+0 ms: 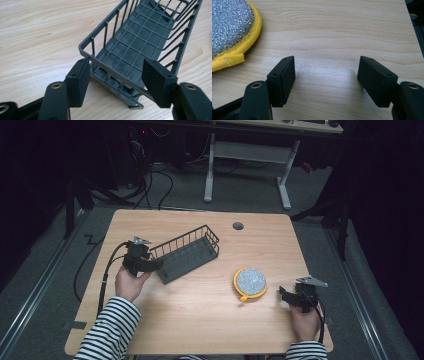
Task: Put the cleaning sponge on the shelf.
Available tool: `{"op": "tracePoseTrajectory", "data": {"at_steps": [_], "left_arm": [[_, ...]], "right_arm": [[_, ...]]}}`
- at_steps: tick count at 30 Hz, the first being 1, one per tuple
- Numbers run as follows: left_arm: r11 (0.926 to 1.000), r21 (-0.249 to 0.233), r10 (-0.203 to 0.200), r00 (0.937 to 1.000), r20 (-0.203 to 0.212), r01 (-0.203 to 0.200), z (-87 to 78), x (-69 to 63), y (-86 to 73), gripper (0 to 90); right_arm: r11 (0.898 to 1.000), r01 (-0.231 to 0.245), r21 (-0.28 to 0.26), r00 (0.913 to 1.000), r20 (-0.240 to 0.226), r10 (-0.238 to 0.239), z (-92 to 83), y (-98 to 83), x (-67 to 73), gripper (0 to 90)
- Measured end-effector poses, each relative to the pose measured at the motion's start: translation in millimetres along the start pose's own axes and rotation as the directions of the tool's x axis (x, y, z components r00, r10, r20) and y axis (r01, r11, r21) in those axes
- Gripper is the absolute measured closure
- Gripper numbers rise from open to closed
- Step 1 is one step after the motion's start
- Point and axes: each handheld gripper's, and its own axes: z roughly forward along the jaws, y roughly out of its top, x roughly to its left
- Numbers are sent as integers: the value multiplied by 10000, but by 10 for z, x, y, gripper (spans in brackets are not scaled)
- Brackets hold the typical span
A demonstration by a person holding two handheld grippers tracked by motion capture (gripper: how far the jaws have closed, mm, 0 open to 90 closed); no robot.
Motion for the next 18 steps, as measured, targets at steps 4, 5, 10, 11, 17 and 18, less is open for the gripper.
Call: {"op": "tracePoseTrajectory", "data": {"at_steps": [4, 5, 10, 11, 17, 18], "left_arm": [[10000, -16, -46, 10000, 56, 46, -35, -6, -41, 405], [10000, 12, -4, 10000, 51, 4, -46, -13, -49, 405], [10000, 29, 8, 9998, 200, -8, -85, -32, -94, 405], [10000, 14, -12, 9997, 255, 11, -105, -38, -119, 405], [9999, -29, 120, 9998, 172, -120, -153, -87, -172, 403], [9999, -29, 120, 9998, 172, -120, -153, -87, -172, 403]], "right_arm": [[10000, 11, 13, 10000, 8, -11, -1, 0, 0, 307], [10000, 11, 13, 10000, 8, -11, -1, 0, 0, 307], [10000, 12, 14, 10000, 9, -12, -1, 0, 1, 307], [10000, 11, 14, 10000, 9, -11, -1, 0, 1, 306], [10000, 14, 16, 10000, 9, -14, -1, 0, 1, 307], [10000, 14, 16, 10000, 9, -14, -1, 0, 1, 307]]}}
